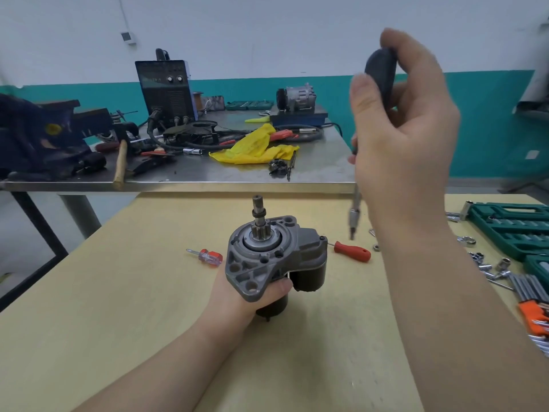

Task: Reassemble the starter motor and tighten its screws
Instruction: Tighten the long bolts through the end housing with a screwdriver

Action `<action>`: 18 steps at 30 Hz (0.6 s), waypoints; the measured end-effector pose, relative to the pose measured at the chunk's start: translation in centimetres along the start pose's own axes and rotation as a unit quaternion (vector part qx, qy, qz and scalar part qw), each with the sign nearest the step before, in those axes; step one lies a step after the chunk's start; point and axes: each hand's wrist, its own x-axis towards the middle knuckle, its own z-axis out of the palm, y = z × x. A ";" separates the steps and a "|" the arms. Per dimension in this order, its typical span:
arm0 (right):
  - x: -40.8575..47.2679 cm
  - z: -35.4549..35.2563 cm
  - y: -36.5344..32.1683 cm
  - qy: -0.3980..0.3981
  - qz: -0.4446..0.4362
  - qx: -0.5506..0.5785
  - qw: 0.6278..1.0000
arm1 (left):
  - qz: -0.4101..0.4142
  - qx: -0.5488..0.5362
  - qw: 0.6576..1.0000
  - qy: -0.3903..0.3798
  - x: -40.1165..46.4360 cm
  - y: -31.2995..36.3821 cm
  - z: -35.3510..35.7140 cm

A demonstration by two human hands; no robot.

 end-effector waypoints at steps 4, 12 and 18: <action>0.8 -0.3 5.1 -0.062 0.092 -0.107 0.988 | 0.006 -0.020 1.000 -0.009 0.0 -0.2 -0.1; -3.7 0.2 14.0 -0.452 0.293 -0.330 0.775 | 0.011 0.039 0.999 -0.018 0.1 -0.7 -0.2; -6.2 0.9 16.6 -0.462 0.319 -0.337 0.756 | 0.026 0.030 0.998 -0.040 0.3 -0.6 -0.6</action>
